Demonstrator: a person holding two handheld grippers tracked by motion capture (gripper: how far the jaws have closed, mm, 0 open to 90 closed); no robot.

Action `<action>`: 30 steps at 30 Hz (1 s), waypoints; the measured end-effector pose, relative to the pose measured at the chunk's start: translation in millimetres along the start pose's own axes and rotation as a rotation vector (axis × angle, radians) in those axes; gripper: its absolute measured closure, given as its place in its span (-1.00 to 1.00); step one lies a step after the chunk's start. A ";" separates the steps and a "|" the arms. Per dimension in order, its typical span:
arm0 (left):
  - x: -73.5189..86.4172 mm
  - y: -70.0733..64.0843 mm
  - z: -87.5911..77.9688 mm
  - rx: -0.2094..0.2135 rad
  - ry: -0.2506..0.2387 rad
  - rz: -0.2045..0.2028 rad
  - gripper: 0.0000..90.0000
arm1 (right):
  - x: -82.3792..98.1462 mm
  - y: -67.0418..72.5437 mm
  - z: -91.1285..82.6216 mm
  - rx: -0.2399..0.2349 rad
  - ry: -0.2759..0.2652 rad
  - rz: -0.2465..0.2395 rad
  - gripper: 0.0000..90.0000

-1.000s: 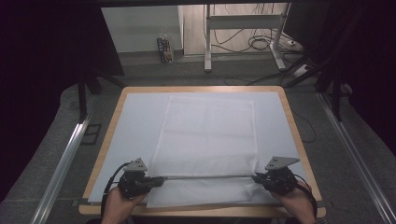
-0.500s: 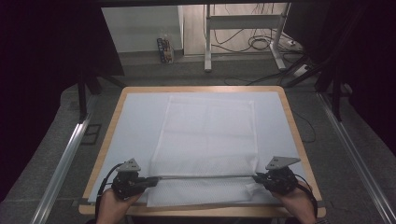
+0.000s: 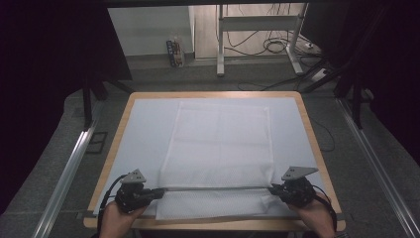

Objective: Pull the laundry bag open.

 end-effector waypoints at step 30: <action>11.3 8.7 -0.4 -0.044 0.075 -0.050 0.93 | 5.3 3.1 -4.6 0.001 0.034 0.026 0.81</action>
Point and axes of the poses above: each handheld gripper's, and its own axes: z roughly forward along the jaws, x roughly out of its underside, y roughly to its left, the point moved 1 cm from there along z, roughly forward along the jaws, and after that the axes turned 5 degrees about y, right-handed, at the moved point
